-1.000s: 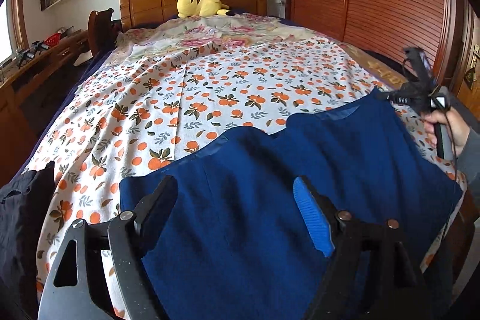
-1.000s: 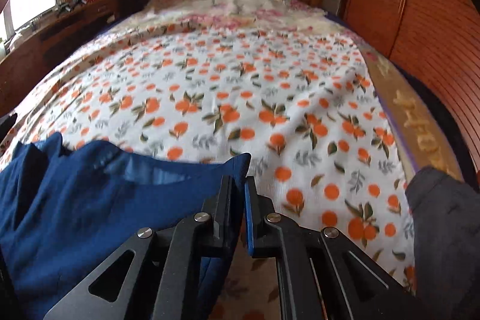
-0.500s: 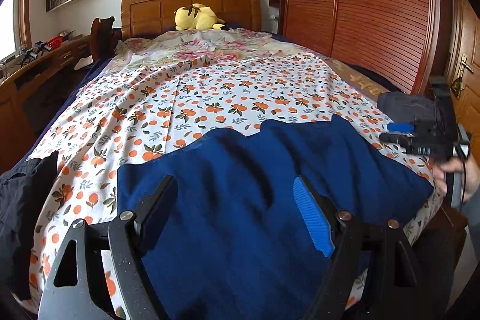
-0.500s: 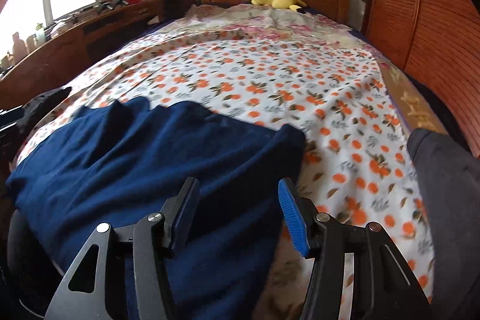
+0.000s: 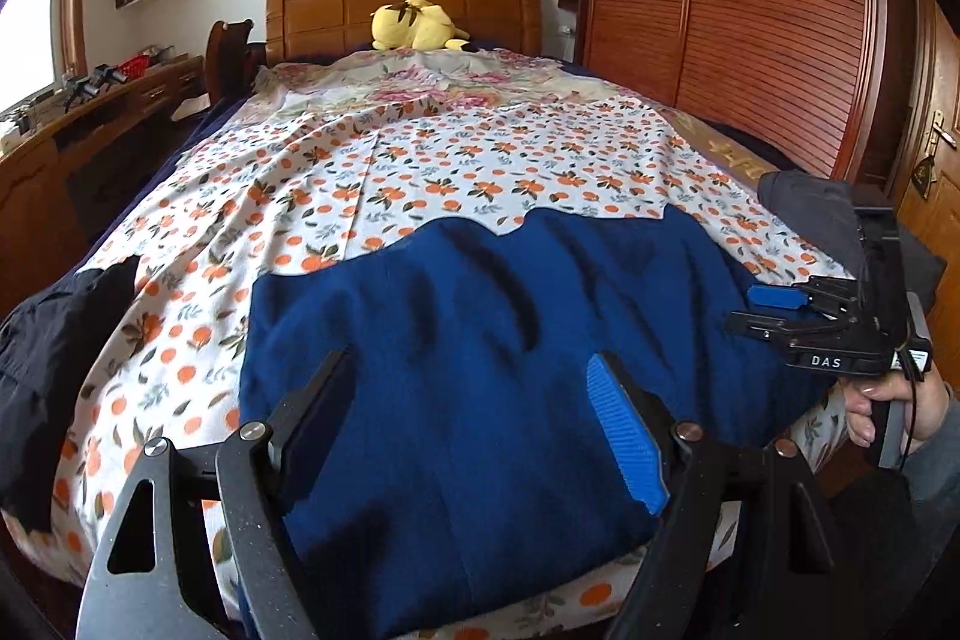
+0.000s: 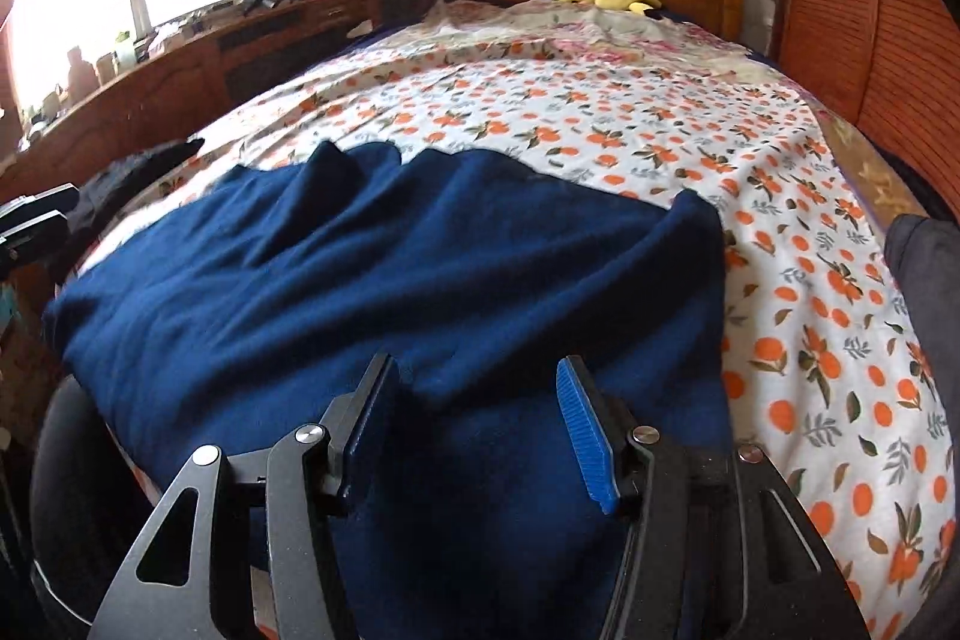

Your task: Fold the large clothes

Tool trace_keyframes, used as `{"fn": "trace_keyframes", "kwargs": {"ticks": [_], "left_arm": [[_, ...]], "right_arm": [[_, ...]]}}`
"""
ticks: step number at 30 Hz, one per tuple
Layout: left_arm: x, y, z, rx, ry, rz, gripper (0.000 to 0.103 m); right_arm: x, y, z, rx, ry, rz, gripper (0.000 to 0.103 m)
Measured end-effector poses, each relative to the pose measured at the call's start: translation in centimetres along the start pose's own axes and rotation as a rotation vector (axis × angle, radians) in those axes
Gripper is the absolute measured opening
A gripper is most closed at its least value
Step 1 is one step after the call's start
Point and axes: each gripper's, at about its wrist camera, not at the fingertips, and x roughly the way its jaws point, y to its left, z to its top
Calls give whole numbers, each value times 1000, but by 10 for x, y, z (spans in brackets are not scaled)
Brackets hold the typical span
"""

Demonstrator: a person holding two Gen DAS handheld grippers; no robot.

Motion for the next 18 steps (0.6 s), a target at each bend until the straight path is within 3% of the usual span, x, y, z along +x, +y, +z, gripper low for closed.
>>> {"fn": "trace_keyframes", "kwargs": {"ticks": [9,18], "left_arm": [[-5,38,-33,-67,75,101,80],[7,75,-69,-161,165,133,80]], "right_arm": [[8,5,-2,-56,37,-12,57],[2,16,-4,-54,14,-35,57]]}}
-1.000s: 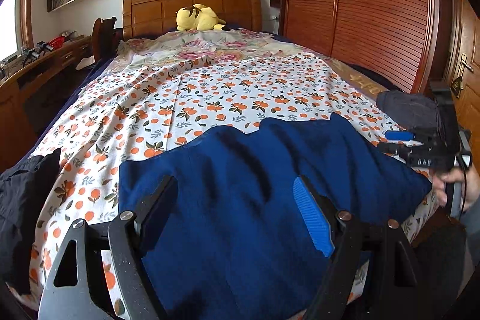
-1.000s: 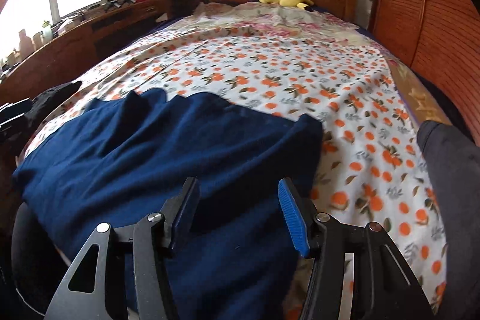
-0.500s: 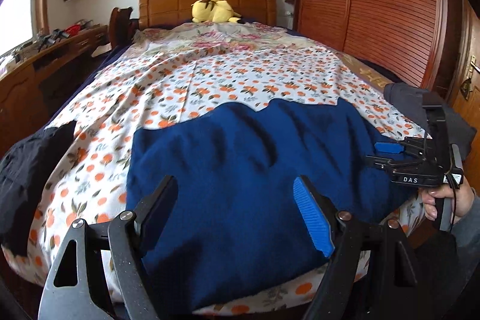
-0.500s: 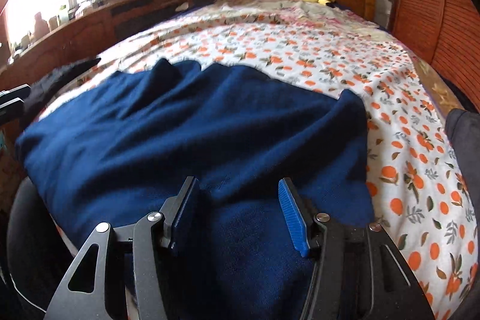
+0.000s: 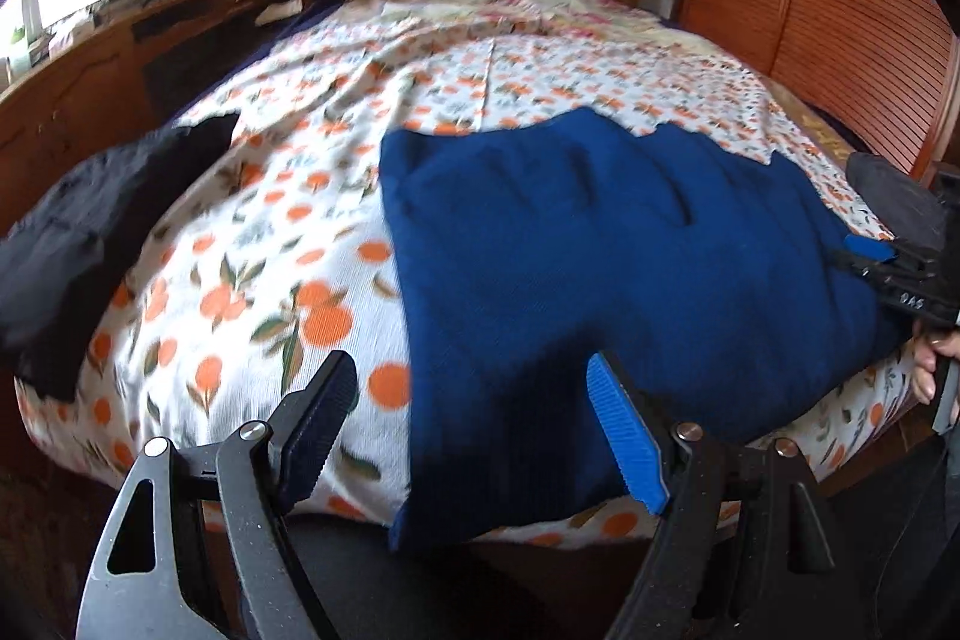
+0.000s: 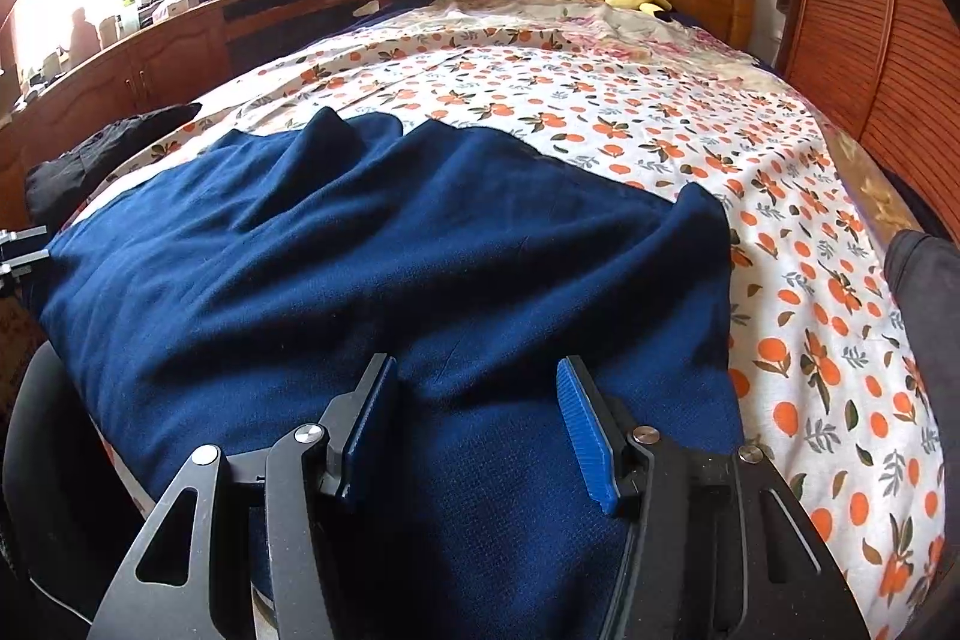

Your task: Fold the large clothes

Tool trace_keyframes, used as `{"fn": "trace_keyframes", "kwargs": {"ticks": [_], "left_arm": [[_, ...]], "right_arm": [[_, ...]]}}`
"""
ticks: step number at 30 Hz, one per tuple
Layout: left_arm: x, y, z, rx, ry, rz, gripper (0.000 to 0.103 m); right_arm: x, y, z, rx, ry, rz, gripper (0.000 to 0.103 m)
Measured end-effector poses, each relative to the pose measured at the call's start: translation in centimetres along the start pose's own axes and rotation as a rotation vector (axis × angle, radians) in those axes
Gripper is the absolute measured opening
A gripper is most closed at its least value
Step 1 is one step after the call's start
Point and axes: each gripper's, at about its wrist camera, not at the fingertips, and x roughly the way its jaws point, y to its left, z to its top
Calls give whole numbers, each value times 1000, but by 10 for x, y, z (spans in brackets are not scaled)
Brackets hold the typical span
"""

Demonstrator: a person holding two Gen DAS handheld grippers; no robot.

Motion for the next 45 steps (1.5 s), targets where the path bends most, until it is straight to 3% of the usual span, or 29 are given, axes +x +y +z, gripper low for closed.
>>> {"fn": "trace_keyframes", "kwargs": {"ticks": [8,15,17,19,22,28,35,40,45], "left_arm": [[20,14,-22,-119,73,-74,80],[19,5,-23,-125,83,-95,79],[19,6,-23,-144,95,-135,63],[17,5,-19,-159,112,-165,30],[7,-9,-3,-87,117,-152,14],[-44,-70,64,109,-35,-157,12],[-65,-187,129,290,-140,-263,11],[-53,-266,147,380,-150,-351,11],[-31,-308,150,393,-91,-426,11]], "right_arm": [[-10,3,0,1,-29,-3,57],[-11,2,0,-7,-28,-2,57],[-13,1,0,-8,-34,-3,57],[-16,-1,1,-3,-39,1,57],[-22,-5,1,9,-53,12,57],[-32,-20,-2,38,-74,2,57],[-55,-54,-8,117,-124,-1,57],[-71,-78,-21,172,-144,-40,57],[-89,-94,-35,226,-166,-66,57]]}}
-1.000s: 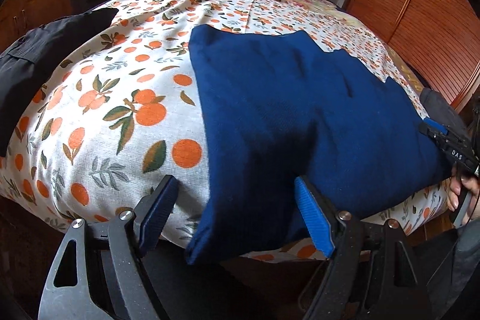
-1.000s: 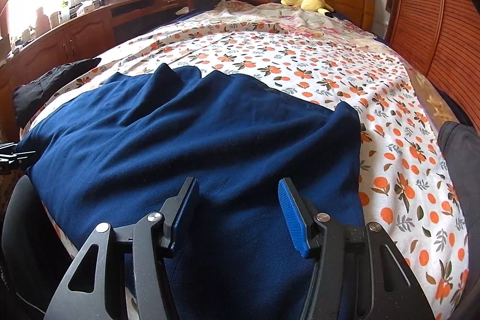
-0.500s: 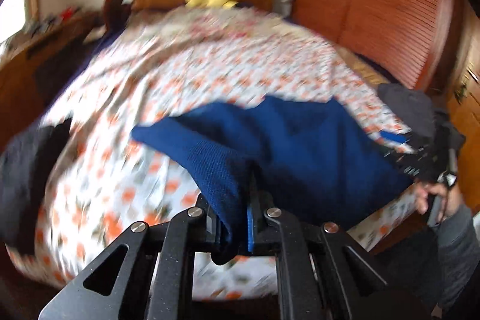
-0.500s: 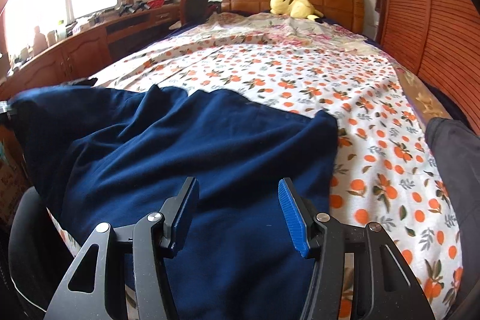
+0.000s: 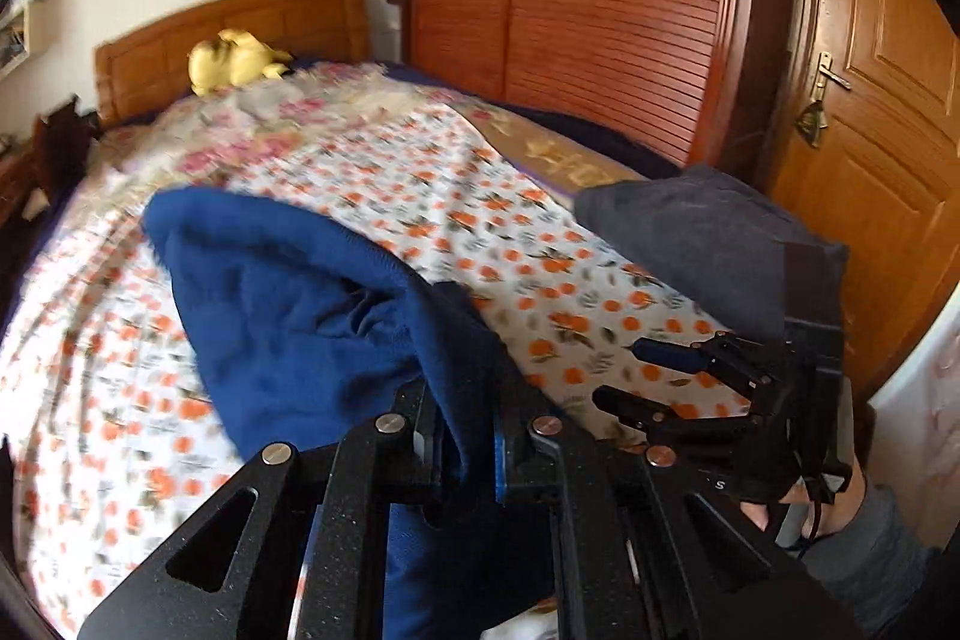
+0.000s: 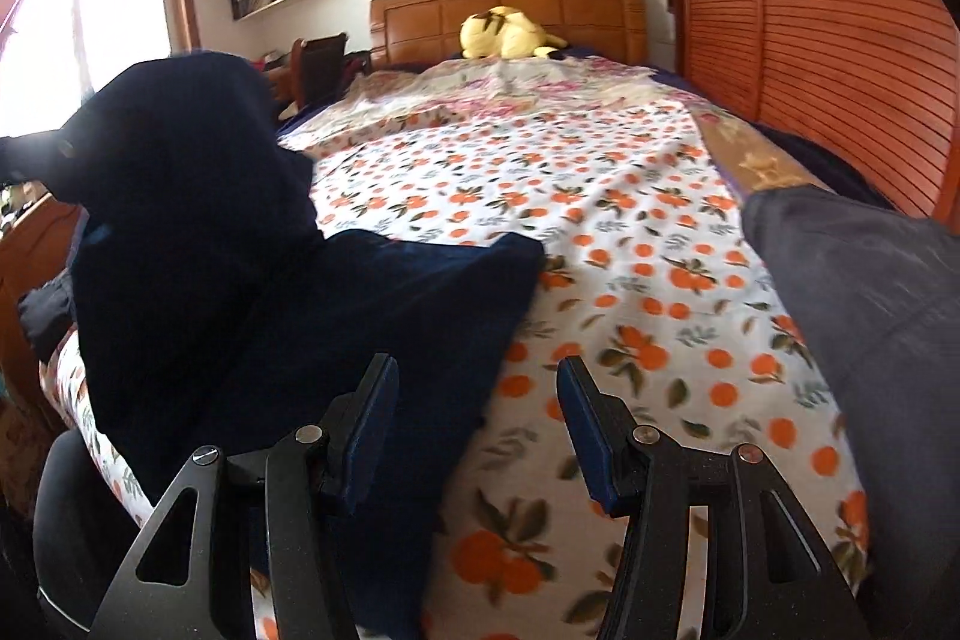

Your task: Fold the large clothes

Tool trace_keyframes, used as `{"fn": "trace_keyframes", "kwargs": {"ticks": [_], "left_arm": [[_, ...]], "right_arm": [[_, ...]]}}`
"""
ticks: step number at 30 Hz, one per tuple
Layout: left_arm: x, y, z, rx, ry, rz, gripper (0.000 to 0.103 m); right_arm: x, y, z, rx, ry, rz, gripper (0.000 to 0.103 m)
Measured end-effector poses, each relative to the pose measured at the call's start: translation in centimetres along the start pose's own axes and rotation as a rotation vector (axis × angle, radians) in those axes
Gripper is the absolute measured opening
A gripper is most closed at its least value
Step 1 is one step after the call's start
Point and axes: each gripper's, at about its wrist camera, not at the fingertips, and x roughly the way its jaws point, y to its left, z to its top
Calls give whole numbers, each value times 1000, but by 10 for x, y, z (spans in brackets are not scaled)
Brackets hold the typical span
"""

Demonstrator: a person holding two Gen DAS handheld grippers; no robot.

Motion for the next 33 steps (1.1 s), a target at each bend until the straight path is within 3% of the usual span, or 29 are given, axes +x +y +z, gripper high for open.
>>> {"fn": "trace_keyframes", "kwargs": {"ticks": [6,11,14,16,19,20,27,33], "left_arm": [[36,-11,-16,8,116,-44,12],[30,-3,-26,-16,113,-15,17],[14,1,-25,-13,61,-10,34],[4,4,-24,3,17,11,55],[-16,14,-27,-5,-30,48,77],[-23,20,-30,-14,-45,53,79],[-40,62,-71,-81,-58,115,80],[-40,95,-98,-147,-42,151,80]], "right_arm": [[-9,-14,-7,31,-1,-19,57],[-10,-14,-3,37,-5,-20,57],[-7,-10,-1,25,-6,-15,57],[-4,-7,3,23,-8,-8,57],[0,-1,8,11,-18,11,57],[-2,4,12,3,-28,18,57],[-18,23,23,-18,-115,48,57],[-14,35,18,-34,-132,53,57]]}}
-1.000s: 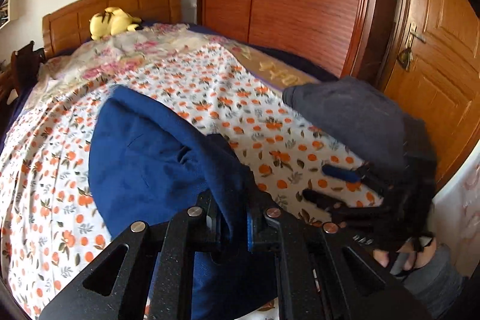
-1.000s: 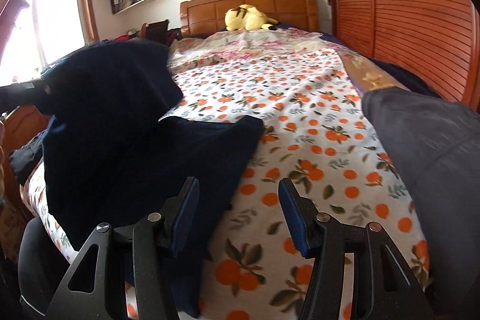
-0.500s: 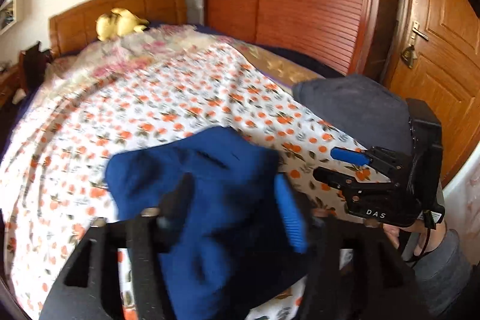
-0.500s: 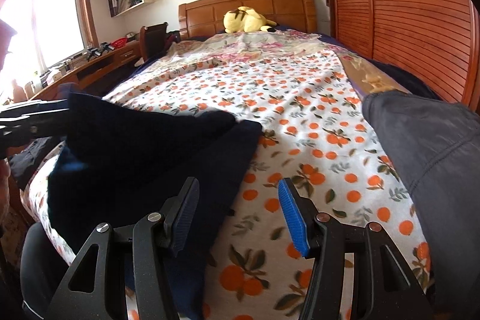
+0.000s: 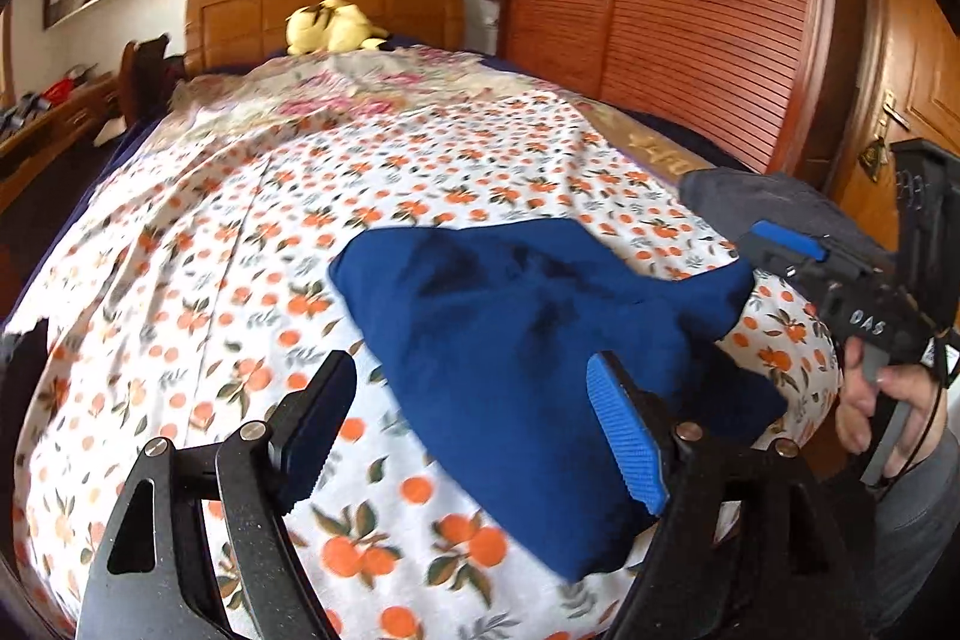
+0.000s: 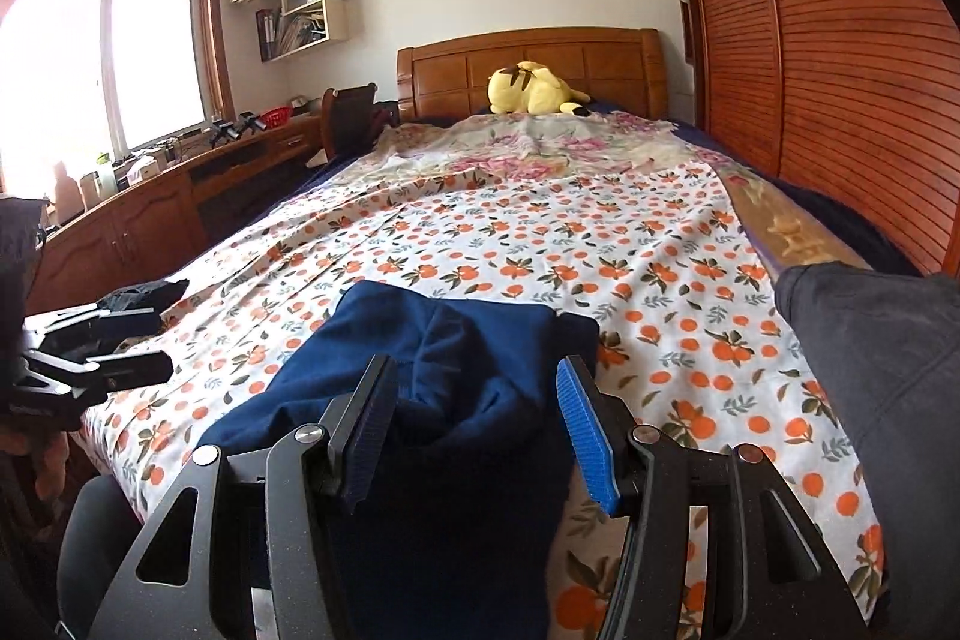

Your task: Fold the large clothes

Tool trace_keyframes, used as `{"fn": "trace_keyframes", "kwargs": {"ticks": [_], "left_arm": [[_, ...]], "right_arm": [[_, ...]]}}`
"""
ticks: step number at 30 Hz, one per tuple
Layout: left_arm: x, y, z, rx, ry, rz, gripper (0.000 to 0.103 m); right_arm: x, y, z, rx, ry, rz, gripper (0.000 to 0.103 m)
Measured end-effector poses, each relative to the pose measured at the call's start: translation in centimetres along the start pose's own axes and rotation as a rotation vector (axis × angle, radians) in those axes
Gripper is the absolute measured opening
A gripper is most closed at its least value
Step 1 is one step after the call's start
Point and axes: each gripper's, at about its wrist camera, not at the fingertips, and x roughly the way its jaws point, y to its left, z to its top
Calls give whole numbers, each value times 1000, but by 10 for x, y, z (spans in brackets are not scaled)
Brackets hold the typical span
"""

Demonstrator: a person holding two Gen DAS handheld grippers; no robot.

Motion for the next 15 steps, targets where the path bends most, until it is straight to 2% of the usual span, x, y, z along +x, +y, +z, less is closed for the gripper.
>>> {"fn": "trace_keyframes", "kwargs": {"ticks": [8,10,11,15], "left_arm": [[1,30,-29,-63,-2,12,80],[0,33,-34,-67,-4,15,80],[0,34,-36,-68,-6,14,80],[1,36,-40,-68,-8,9,80]], "right_arm": [[-3,18,5,-106,0,6,57],[15,19,-3,-146,66,4,57],[15,19,-3,-146,66,4,57],[44,11,-12,-126,177,44,57]]}}
